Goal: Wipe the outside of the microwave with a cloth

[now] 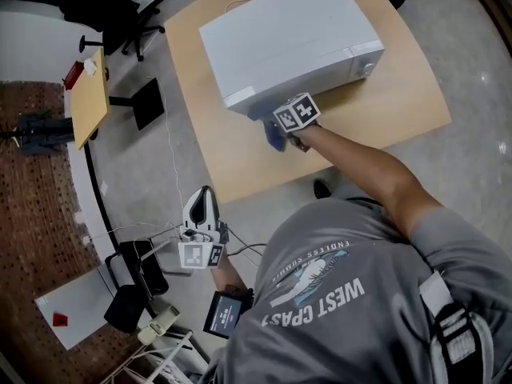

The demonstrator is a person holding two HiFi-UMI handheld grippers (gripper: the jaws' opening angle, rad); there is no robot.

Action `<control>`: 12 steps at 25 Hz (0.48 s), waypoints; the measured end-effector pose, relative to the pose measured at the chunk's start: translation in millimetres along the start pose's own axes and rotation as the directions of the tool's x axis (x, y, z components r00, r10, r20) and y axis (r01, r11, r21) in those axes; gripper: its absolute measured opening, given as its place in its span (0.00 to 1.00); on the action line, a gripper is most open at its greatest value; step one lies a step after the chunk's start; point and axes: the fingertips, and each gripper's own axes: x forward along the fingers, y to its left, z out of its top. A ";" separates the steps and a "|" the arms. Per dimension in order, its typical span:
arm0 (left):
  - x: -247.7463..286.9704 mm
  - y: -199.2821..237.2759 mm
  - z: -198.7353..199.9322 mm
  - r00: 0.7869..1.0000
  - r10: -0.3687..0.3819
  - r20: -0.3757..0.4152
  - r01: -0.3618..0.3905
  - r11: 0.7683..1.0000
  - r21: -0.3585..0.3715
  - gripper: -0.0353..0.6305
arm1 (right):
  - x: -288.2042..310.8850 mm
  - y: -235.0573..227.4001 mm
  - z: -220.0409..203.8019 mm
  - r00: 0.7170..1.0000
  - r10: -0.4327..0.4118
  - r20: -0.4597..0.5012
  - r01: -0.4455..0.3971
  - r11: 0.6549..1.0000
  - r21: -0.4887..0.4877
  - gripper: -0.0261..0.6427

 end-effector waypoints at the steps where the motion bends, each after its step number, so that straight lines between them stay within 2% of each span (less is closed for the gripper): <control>1: 2.6 0.8 0.0 1.000 -0.006 0.000 0.006 1.000 0.000 0.10 | -12.6 -8.9 1.7 1.000 -0.011 0.009 0.011 1.000 0.022 0.18; 4: 12.4 1.9 1.4 0.999 -0.033 0.004 0.033 0.999 0.002 0.10 | -60.3 -46.5 5.4 0.996 -0.076 0.051 0.069 0.990 0.123 0.18; 7: 21.8 1.8 0.3 0.998 -0.062 0.009 0.062 0.998 0.002 0.10 | -119.3 -91.8 11.0 0.979 -0.173 0.106 0.143 0.961 0.238 0.18; 9: 26.8 0.0 -1.0 0.997 -0.079 0.011 0.079 0.997 0.001 0.10 | -160.2 -119.9 13.5 0.959 -0.245 0.142 0.196 0.936 0.293 0.18; 12: 33.9 -4.7 -2.0 0.995 -0.103 0.018 0.103 0.995 0.000 0.10 | -213.8 -160.3 13.5 0.908 -0.364 0.208 0.264 0.882 0.391 0.18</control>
